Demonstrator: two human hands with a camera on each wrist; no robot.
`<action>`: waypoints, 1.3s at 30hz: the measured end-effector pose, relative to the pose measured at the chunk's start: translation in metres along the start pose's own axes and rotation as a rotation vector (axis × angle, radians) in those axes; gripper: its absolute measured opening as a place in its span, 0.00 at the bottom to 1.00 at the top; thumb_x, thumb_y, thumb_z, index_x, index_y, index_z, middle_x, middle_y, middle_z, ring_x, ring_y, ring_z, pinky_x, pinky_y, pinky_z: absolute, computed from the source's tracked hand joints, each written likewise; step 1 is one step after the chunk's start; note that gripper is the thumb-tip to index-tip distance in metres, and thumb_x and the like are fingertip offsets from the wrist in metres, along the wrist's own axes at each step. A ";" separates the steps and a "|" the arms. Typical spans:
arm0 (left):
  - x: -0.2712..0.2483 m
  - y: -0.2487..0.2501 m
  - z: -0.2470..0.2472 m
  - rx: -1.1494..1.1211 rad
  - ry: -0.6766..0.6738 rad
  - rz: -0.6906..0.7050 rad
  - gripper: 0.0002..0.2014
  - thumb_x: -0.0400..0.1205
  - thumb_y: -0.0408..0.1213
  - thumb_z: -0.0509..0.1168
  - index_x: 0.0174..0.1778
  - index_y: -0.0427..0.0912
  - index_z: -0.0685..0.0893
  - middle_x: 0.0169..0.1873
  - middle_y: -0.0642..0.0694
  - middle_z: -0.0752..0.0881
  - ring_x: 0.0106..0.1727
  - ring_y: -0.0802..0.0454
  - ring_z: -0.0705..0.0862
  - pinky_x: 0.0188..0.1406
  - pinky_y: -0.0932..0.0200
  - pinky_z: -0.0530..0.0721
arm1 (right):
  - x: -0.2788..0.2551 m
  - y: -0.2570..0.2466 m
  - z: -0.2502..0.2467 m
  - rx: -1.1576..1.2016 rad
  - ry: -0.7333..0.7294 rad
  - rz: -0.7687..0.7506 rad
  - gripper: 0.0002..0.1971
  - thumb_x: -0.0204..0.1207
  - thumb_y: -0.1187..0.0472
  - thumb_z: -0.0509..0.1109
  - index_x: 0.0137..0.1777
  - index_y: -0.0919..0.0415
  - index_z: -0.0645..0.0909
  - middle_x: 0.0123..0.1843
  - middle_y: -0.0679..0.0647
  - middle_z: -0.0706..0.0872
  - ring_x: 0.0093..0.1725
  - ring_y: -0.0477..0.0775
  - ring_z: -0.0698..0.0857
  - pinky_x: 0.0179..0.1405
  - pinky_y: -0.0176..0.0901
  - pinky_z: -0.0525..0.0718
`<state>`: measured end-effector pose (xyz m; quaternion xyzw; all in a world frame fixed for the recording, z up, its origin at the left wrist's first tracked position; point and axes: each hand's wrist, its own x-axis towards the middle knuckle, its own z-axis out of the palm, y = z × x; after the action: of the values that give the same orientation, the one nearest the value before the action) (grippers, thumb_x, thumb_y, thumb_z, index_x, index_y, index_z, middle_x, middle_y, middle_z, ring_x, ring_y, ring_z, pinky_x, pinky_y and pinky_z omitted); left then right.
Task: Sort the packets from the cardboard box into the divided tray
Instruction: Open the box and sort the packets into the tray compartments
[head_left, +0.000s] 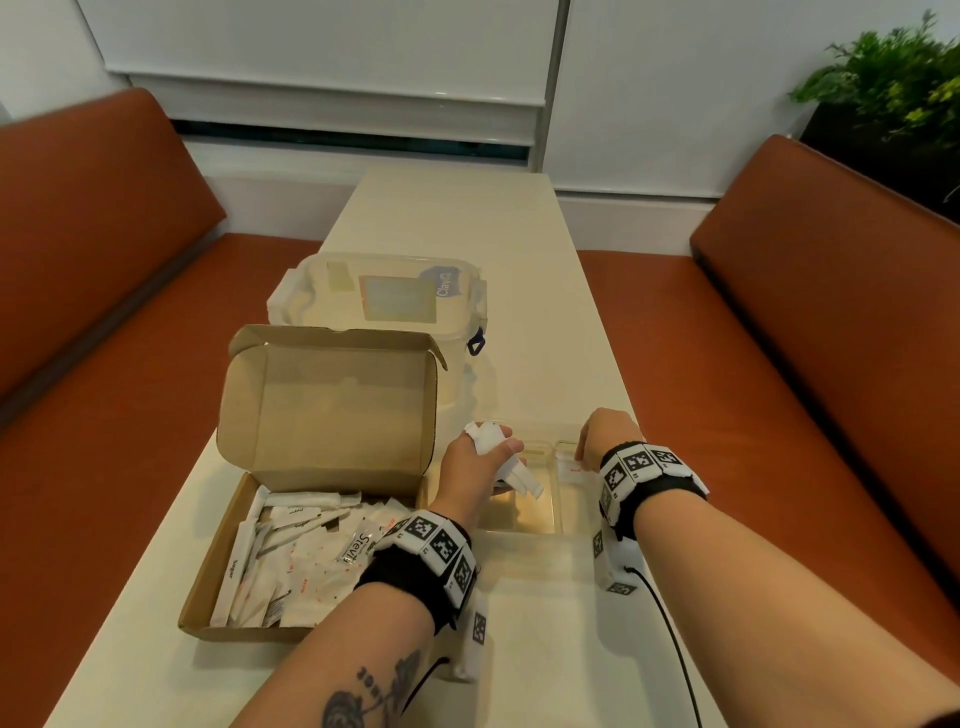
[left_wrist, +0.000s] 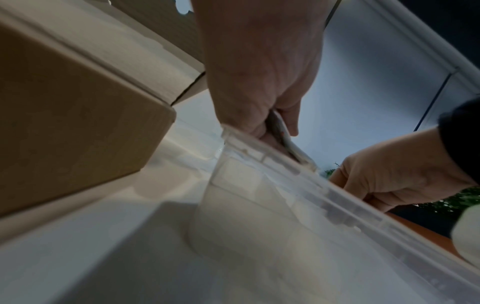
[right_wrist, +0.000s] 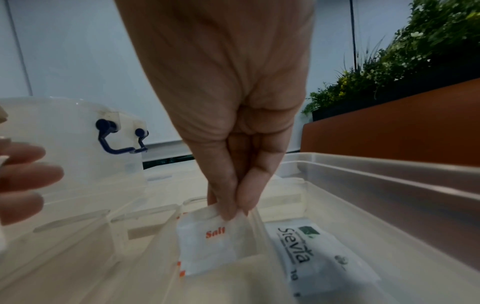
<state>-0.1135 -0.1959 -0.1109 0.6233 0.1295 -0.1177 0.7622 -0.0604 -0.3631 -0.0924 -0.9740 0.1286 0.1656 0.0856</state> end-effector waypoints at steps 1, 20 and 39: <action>0.000 0.000 0.000 0.004 0.002 0.000 0.11 0.76 0.30 0.72 0.54 0.40 0.82 0.55 0.31 0.85 0.52 0.38 0.88 0.48 0.46 0.88 | 0.000 0.000 0.000 -0.008 0.006 -0.007 0.11 0.76 0.68 0.68 0.57 0.65 0.86 0.58 0.59 0.87 0.58 0.57 0.85 0.56 0.41 0.83; 0.009 -0.007 -0.007 -0.010 0.080 0.038 0.03 0.79 0.33 0.68 0.47 0.43 0.83 0.50 0.34 0.86 0.52 0.38 0.87 0.46 0.47 0.88 | -0.034 -0.028 -0.001 0.570 -0.182 -0.282 0.13 0.74 0.53 0.74 0.45 0.65 0.84 0.37 0.55 0.86 0.36 0.51 0.85 0.32 0.36 0.83; 0.002 -0.002 -0.017 0.021 0.048 0.095 0.05 0.82 0.30 0.65 0.49 0.45 0.80 0.46 0.40 0.87 0.43 0.47 0.89 0.38 0.52 0.90 | -0.057 -0.020 0.014 0.822 -0.117 -0.286 0.07 0.75 0.58 0.74 0.41 0.62 0.86 0.35 0.54 0.85 0.32 0.46 0.81 0.31 0.31 0.80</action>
<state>-0.1137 -0.1794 -0.1166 0.6395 0.1169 -0.0678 0.7568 -0.1110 -0.3279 -0.0832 -0.8559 0.0428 0.1420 0.4954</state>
